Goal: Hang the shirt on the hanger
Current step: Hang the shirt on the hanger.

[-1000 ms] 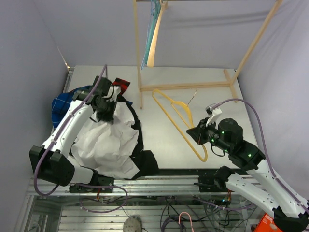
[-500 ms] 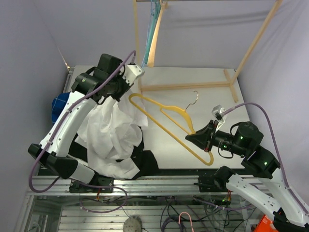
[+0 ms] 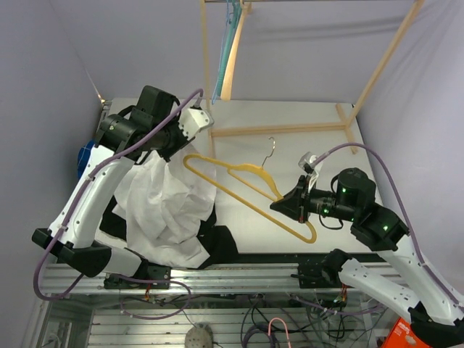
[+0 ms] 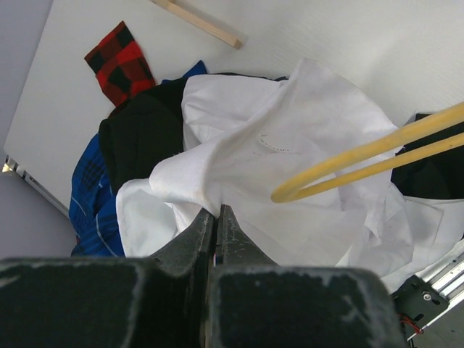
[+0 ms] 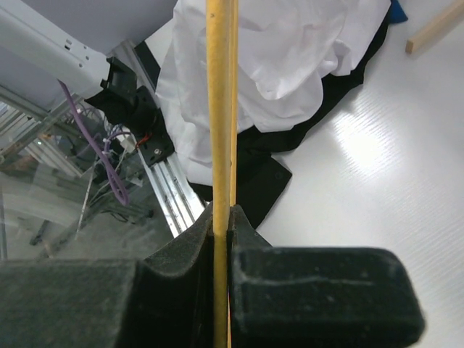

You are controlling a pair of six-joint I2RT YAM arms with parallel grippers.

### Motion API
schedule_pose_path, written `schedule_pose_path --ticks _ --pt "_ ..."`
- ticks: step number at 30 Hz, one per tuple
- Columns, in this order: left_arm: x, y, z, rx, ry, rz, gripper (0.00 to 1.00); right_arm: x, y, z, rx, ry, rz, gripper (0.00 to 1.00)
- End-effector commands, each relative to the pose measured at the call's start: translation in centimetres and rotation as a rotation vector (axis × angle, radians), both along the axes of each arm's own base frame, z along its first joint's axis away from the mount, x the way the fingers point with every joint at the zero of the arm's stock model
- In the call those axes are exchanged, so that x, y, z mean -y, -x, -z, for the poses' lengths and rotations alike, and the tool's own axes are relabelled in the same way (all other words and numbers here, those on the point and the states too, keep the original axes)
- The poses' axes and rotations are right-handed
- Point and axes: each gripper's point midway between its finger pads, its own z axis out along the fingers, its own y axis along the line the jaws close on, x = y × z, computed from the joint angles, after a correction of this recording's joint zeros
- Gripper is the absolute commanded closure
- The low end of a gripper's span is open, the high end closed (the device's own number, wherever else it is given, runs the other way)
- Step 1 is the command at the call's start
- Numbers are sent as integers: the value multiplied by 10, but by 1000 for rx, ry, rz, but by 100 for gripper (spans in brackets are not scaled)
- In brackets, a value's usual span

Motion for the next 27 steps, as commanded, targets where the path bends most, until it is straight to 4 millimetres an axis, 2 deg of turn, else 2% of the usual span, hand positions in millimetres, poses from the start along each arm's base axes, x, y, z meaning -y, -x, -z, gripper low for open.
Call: schedule_pose_path --ticks 1,6,11,14,19,23,27 --pt "0 8 -12 14 13 23 93 -7 2 -4 30 -34 -41 100" --pt "1 13 -1 -23 4 35 93 -16 -9 1 37 -44 -42 100" --pt "13 25 -1 -96 55 74 93 -32 -26 2 70 -66 -51 100" --pt "19 30 -2 -125 82 94 93 -46 -33 9 56 -69 -87 100" --pt "23 30 -12 -115 114 90 93 -62 -42 34 5 -55 -114 100" --pt "33 37 -20 -164 154 110 93 -67 -45 56 -17 11 -97 100" --pt "40 54 -12 -253 182 150 93 -71 -36 55 -8 -5 -128 100"
